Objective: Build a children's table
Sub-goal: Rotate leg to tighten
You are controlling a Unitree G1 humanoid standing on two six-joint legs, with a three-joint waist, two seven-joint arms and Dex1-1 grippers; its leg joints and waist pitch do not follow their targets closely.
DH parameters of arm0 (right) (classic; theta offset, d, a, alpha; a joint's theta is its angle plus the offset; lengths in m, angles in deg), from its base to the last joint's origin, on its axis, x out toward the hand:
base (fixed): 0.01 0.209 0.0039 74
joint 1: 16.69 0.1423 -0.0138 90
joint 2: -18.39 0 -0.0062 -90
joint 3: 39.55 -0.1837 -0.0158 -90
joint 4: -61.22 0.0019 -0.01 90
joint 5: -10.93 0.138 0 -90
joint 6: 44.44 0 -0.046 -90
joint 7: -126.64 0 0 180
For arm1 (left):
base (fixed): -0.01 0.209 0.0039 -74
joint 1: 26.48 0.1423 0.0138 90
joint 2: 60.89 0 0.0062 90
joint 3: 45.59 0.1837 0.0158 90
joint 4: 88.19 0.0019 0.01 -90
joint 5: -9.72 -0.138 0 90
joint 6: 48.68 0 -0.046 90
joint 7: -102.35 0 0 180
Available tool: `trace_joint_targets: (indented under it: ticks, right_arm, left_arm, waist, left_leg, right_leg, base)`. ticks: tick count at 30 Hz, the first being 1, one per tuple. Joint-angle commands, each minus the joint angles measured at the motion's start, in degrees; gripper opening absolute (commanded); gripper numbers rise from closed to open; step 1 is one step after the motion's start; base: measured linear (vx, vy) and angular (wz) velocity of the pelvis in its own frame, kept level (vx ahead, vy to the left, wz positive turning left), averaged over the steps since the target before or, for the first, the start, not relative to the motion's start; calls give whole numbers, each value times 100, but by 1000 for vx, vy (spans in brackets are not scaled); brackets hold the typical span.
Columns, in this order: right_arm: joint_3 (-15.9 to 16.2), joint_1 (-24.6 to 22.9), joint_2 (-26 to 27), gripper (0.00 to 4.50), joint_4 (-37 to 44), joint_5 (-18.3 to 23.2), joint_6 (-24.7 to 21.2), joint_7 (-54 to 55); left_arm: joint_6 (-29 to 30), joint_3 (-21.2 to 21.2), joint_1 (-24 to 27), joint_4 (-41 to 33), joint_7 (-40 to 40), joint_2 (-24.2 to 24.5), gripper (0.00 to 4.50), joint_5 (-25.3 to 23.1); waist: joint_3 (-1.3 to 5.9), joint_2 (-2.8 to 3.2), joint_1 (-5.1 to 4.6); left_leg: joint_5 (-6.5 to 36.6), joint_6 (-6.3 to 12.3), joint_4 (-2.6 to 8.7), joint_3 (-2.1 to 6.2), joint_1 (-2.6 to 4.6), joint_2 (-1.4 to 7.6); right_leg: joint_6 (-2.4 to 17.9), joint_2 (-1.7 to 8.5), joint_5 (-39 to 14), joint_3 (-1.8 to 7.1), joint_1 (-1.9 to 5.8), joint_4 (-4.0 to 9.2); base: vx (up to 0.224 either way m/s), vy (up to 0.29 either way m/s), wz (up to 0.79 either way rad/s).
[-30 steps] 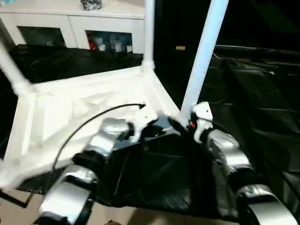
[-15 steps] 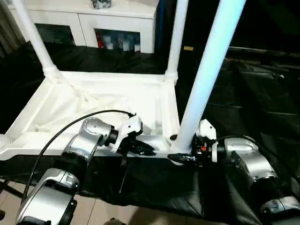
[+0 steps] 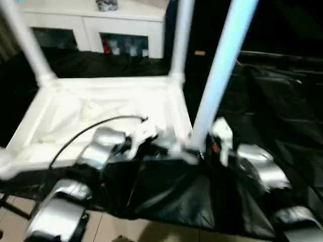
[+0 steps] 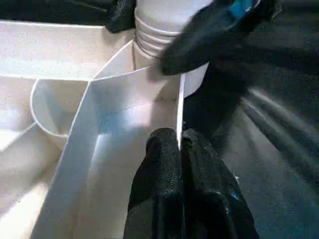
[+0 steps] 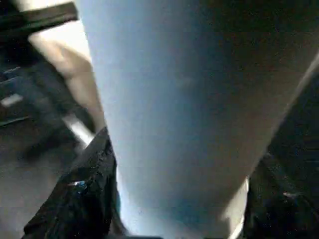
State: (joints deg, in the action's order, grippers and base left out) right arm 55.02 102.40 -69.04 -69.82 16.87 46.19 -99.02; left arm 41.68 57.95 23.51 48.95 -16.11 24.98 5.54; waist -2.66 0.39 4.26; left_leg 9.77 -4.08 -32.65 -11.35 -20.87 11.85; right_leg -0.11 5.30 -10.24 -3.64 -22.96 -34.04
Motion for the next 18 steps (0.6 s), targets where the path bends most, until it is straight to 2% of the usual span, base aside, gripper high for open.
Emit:
trace_joint_targets:
  ticks: [1,2,4,7,8,9,10,13,15,17,18]
  right_arm:
    - [254,18,438,275,-413,-341,-122,762]
    - [108,167,780,275,-674,-332,-263,1525]
    - [70,218,905,275,-767,-328,-291,1733]
    - [113,287,1127,275,-944,-397,-167,1880]
    - [153,315,1186,310,-1019,-473,-68,1953]
    - [153,315,1186,310,-1019,-473,-68,1953]
    - [130,349,1258,344,-1075,-452,37,1956]
    - [67,411,1316,356,-1129,-386,156,1874]
    - [55,438,1272,391,-1108,-381,283,1738]
    - [58,442,1234,391,-1090,-380,301,1678]
    - [128,416,1083,391,-990,-371,340,1355]
  left_arm:
    - [44,-70,-274,85,-820,-424,0,8]
    - [110,-120,-428,274,-1442,-681,0,-49]
    - [140,-143,-478,334,-1637,-775,0,-56]
    - [126,-183,-547,425,-1898,-960,0,-77]
    - [102,-188,-564,463,-1936,-1022,0,-84]
    - [102,-188,-564,463,-1936,-1022,0,-84]
    - [72,-193,-553,465,-1878,-1073,0,-61]
    - [-20,-134,-506,442,-1731,-1062,0,-78]
    - [-116,-91,-446,424,-1532,-973,0,-71]
    - [-152,-85,-414,400,-1386,-929,0,-39]
    - [-184,-76,-321,279,-986,-799,0,58]
  waist:
    - [306,-15,-19]
    - [305,-27,-48]
    - [310,-35,-66]
    - [329,-23,-67]
    - [333,-24,-63]
    - [336,-24,-64]
    - [333,-11,-60]
    - [339,-3,-71]
    - [337,2,-70]
    - [339,2,-76]
    - [337,-3,-79]
  left_leg:
    - [1786,-16,394,98,93,129]
    - [1821,-37,392,90,96,120]
    - [1834,-27,396,100,89,106]
    - [1711,102,381,85,67,108]
    - [1674,122,378,85,57,107]
    - [1614,153,374,80,49,107]
    - [1619,164,374,77,53,107]
    - [1613,239,371,78,37,106]
    - [1655,239,376,78,50,114]
    - [1685,240,380,80,44,115]
    - [1696,249,380,79,40,111]
  right_leg:
    - [1001,312,-2355,211,182,521]
    - [1016,295,-2326,211,169,520]
    - [979,293,-2374,193,194,537]
    - [1042,287,-2001,205,203,518]
    - [1063,285,-1917,204,215,504]
    - [1101,283,-1786,202,220,493]
    - [1115,282,-1765,202,217,492]
    - [1132,291,-1767,198,231,489]
    - [1129,287,-1790,196,219,495]
    - [1135,285,-1793,196,223,491]
    - [1135,283,-1802,196,227,493]
  base:
    - [0,0,0]
    - [0,0,0]
    - [0,0,0]
    - [0,0,0]
    - [0,0,0]
    - [0,0,0]
    - [0,0,0]
    - [0,0,0]
    - [0,0,0]
    - [0,0,0]
    - [0,0,0]
